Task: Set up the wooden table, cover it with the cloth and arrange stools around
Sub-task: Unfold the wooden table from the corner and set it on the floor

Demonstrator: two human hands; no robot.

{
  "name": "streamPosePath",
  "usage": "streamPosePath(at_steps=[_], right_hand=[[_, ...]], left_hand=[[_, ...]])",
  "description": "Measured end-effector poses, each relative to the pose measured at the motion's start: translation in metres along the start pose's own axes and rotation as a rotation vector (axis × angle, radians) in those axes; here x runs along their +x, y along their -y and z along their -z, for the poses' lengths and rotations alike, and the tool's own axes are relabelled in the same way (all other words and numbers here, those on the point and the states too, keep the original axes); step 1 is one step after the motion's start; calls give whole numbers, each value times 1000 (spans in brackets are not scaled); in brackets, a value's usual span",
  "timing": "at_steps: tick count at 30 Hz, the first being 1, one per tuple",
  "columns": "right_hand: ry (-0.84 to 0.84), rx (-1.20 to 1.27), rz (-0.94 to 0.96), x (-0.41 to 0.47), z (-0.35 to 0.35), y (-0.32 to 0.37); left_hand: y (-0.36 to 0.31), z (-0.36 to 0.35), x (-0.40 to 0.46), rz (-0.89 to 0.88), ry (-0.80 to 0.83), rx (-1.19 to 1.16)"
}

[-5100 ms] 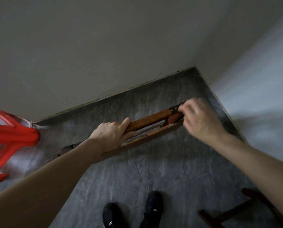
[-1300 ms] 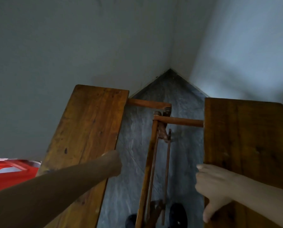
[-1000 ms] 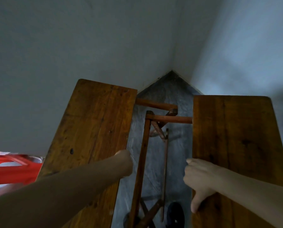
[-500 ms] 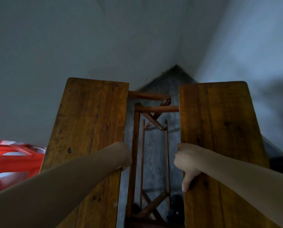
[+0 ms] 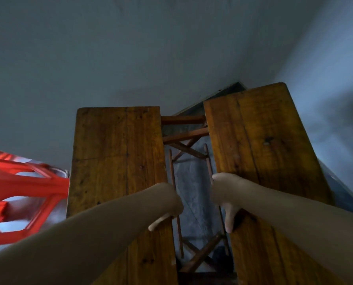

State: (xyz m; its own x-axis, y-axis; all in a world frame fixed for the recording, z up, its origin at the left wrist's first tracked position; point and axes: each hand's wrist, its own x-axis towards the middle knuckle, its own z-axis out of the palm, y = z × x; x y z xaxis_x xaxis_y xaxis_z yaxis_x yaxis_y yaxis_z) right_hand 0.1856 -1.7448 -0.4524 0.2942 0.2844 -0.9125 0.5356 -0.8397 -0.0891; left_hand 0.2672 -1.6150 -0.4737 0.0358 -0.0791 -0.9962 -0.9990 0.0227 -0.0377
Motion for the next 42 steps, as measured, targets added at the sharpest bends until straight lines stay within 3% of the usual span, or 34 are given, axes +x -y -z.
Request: streamPosePath(at_steps=[1,3,7,20,33,37,42], right_hand=[[-41,21,-72,1,3,-3],[61,-248,-5,8,9,0],[187,-281,-16,17,15,5],[147,-182,-10,32,0,-8],[190,-205,17,45,11,-4],[243,-216,5,49,8,-6],[280,-190,-4,56,4,-8]], left_hand=[[-2,2,1,6,4,-8],[-7,5,1,-26,-13,-3],[-11,8,5,-104,-44,0],[-6,-17,25,-82,-259,70],[-4,-13,37,-117,-249,101],[-4,-13,43,-236,-320,234],[-9,-6,41,-169,-302,87]])
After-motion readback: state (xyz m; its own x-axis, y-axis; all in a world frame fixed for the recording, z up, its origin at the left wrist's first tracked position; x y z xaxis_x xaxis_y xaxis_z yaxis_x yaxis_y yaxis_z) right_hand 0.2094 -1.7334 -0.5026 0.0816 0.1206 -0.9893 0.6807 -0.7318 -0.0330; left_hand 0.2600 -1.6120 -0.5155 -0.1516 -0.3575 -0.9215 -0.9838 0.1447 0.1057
